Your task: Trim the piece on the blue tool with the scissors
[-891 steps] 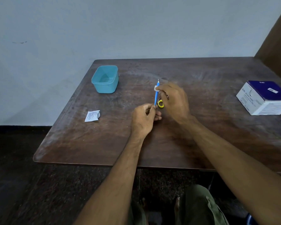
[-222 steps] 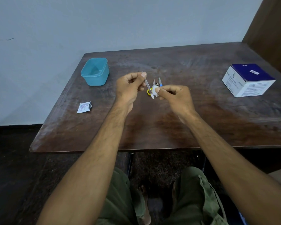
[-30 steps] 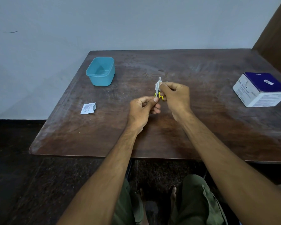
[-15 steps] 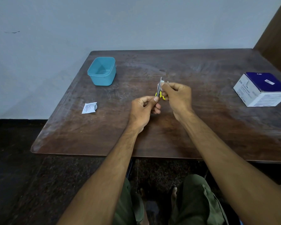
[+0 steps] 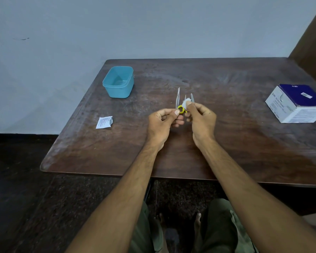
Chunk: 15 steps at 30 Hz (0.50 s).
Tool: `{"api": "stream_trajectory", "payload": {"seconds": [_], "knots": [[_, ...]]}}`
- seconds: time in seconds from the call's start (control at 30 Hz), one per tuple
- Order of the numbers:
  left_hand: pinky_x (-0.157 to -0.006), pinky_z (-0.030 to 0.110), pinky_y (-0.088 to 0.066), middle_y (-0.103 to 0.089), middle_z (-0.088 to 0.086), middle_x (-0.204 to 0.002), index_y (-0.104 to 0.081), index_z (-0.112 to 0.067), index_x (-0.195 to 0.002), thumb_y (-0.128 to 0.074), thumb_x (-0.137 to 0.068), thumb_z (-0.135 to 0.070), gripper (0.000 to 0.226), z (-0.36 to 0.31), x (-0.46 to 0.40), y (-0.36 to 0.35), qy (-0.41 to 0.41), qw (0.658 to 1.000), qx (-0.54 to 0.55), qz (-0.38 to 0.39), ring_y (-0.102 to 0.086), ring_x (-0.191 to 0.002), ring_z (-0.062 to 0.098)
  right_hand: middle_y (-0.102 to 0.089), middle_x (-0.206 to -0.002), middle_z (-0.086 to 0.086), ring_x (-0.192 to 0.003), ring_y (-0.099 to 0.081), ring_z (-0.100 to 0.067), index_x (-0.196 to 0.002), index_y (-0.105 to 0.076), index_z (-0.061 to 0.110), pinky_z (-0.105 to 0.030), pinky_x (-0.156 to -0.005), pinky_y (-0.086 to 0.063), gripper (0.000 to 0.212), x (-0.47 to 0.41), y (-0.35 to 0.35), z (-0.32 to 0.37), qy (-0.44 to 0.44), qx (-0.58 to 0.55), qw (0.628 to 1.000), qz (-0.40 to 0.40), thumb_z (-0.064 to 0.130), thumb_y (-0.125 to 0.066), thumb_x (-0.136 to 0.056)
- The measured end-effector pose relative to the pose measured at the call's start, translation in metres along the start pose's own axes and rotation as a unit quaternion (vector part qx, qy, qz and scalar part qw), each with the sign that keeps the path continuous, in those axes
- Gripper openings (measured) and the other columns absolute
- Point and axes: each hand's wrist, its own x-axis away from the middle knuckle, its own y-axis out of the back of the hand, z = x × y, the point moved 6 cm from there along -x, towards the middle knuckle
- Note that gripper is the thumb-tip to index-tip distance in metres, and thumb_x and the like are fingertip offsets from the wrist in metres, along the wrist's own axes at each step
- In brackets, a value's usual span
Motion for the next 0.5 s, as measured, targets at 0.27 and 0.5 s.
{"api": "stream_trajectory", "payload": {"seconds": [0.27, 0.5], "knots": [[-0.056, 0.016, -0.048, -0.073, 0.001, -0.074, -0.068, -0.012, -0.083, -0.066, -0.09, -0.02, 0.011, -0.016, -0.013, 0.029, 0.051, 0.992, -0.093, -0.073, -0.067, -0.061, 0.008, -0.069, -0.073, -0.002, -0.055, -0.055, -0.002, -0.085, -0.075, 0.009, -0.018, -0.056, -0.044, 0.01, 0.001, 0.002, -0.009, 0.042, 0.055, 0.998, 0.009, 0.016, -0.068, -0.088], [-0.053, 0.022, -0.041, -0.043, -0.01, -0.044, -0.048, -0.018, -0.047, -0.071, -0.084, -0.032, 0.046, -0.09, -0.064, 0.097, -0.027, 0.916, -0.335, -0.217, -0.044, -0.045, 0.009, -0.067, -0.074, -0.003, -0.053, -0.053, -0.001, -0.091, -0.074, 0.002, -0.017, -0.056, -0.044, 0.017, 0.001, 0.0, -0.012, 0.051, 0.075, 0.996, 0.017, 0.017, -0.068, -0.087]]}}
